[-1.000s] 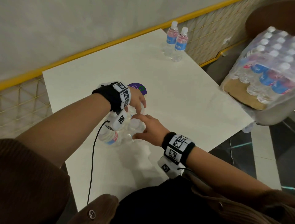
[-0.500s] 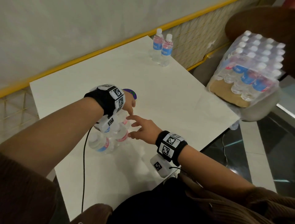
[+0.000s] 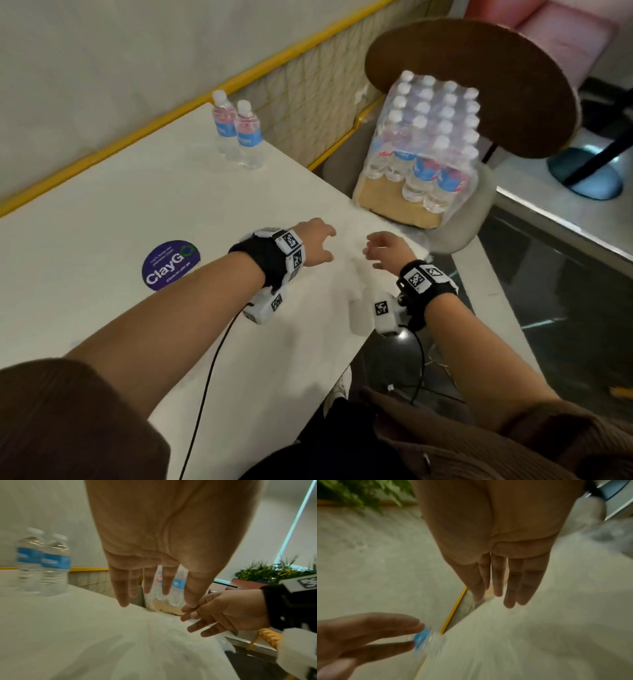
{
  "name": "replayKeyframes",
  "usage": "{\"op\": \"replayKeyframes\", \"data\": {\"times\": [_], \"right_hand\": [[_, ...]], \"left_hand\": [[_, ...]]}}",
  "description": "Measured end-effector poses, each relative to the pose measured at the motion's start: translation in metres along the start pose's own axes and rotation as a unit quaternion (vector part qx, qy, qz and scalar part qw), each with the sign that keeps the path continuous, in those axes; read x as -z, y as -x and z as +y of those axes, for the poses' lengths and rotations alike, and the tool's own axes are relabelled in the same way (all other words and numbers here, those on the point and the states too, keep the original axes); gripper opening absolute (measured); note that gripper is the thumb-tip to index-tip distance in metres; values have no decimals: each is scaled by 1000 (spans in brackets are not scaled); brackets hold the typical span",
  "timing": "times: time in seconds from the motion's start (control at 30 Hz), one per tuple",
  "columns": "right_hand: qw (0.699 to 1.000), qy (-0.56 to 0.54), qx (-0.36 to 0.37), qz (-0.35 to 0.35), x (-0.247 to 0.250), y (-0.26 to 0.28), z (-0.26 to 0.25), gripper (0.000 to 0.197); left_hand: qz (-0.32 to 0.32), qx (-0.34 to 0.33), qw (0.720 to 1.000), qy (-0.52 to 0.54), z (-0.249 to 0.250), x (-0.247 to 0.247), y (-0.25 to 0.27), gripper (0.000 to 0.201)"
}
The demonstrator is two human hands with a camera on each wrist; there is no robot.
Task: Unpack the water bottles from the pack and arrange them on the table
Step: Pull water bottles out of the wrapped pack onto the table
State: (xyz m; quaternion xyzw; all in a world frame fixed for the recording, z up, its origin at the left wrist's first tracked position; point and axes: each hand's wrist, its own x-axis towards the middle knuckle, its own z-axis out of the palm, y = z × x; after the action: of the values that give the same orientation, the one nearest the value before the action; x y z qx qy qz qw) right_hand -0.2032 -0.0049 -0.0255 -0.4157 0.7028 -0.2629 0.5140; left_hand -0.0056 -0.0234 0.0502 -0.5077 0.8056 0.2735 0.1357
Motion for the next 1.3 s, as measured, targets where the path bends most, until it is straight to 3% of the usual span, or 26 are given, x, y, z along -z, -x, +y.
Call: {"op": "replayKeyframes", "data": {"times": [0.13,0.23,0.37,0.43,0.6,0.8,0.93,1.03,1.17,1.3], "right_hand": [[991,-71,32,111,59,-32,-15,53],[977,-96,73,173,89,-51,-38,62],[967,-71,98,225,110,-77,-66,30],[972,-33,78,221,113,-89,-75,22],[975,109,10,195,115,-99,-87,44],[971,54,196,128,93,-90,-71,40],[973,44,222,44,90,-75,-67,42],[980,5,197,5,103,-68,-65,40],[965,-38,128,225,125,-76,-54,41],[946,19,91,311,113,-83,-53,69]], "left_hand": [[69,-47,996,28,42,29,-44,63],[70,-71,994,47,61,43,-74,65],[76,-74,993,60,73,55,-101,66],[79,-74,992,64,73,60,-110,67],[89,-70,989,95,72,73,-126,69],[101,-75,967,221,81,71,-147,79],[77,-67,975,198,86,68,-154,87],[86,-45,979,177,83,66,-153,74],[92,-11,977,192,74,62,-146,56],[95,-3,972,213,63,56,-126,59]]}}
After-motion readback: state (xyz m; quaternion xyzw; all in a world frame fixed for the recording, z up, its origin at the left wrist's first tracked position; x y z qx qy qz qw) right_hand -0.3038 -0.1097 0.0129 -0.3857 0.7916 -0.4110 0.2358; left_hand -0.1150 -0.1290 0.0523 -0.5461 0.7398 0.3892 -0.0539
